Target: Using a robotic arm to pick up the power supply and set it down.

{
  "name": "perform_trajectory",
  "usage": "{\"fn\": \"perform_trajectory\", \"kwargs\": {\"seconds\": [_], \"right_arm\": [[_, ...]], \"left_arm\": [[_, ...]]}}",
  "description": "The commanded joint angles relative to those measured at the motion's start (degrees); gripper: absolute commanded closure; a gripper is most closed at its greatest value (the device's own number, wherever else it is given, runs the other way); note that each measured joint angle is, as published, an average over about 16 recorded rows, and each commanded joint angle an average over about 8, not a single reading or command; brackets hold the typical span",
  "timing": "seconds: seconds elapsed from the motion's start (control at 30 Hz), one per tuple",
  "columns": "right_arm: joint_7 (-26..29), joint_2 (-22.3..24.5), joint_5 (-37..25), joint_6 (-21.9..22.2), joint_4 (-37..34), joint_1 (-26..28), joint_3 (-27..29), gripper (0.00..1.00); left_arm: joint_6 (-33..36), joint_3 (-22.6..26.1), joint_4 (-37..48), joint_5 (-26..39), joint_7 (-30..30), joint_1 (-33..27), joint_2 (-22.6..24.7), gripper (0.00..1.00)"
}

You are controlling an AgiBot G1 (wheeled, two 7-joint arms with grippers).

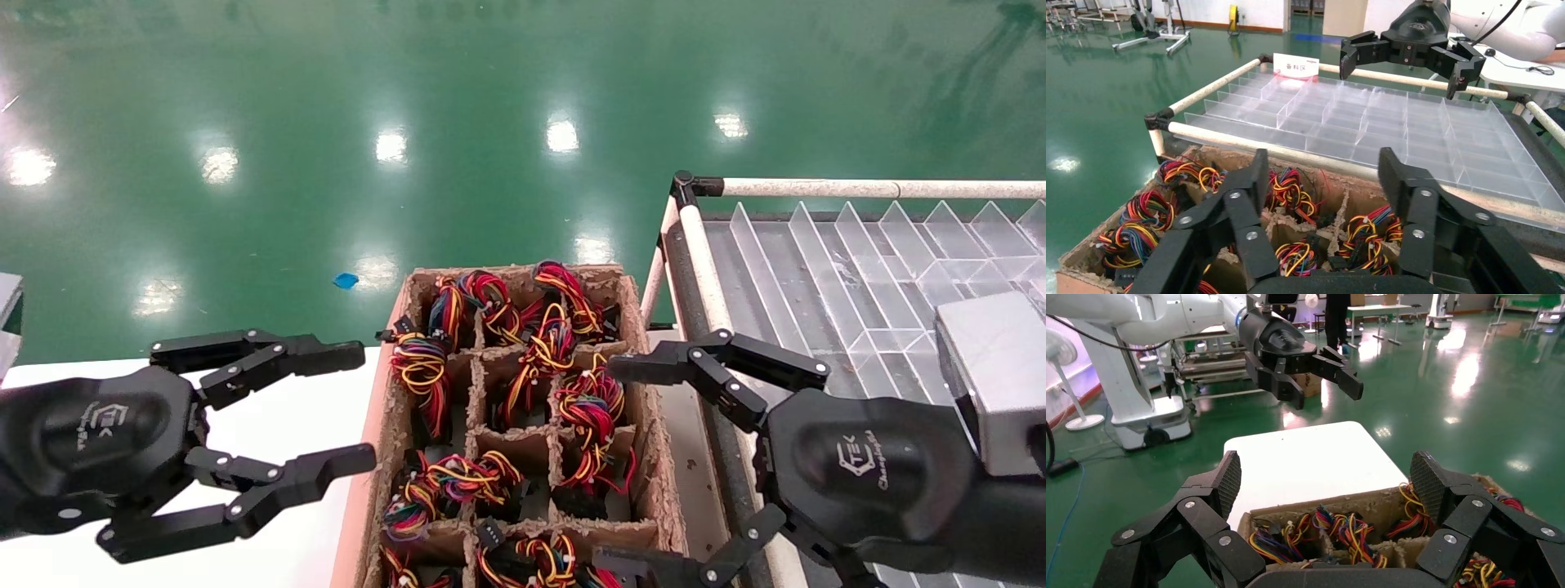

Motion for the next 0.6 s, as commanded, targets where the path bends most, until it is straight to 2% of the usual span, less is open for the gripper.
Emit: {"fn": "perform_trajectory", "kwargs": {"seconds": [0.03, 0.2, 0.3, 0.47, 0.6], "right_arm": [[0.00, -0.04, 0.04, -0.08, -0.05, 0.02, -0.02, 0.00], [-0.06, 1.05, -0.46, 2.20, 1.06, -1.34, 0.63, 0.00], [0.13, 0.24, -2.31, 5.00, 1.14, -1.92, 0.07, 0.00], [0.99, -5.02, -7.33, 8.88, -3.18, 0.32, -3.25, 0.00], [0.31, -9.07, -11.10, 9.44, -9.55, 3.71, -5.82, 0.00]], "left_arm": [[0.00, 0.00, 0.00, 0.00, 0.00, 0.00, 0.00, 1.00], [0.00, 0.00, 0.00, 0.00, 0.00, 0.00, 0.00, 1.00], [0.00, 0.00, 0.00, 0.00, 0.00, 0.00, 0.00, 1.00], [0.00, 0.00, 0.00, 0.00, 0.00, 0.00, 0.00, 1.00], [0.00, 0.00, 0.00, 0.00, 0.00, 0.00, 0.00, 1.00]]}}
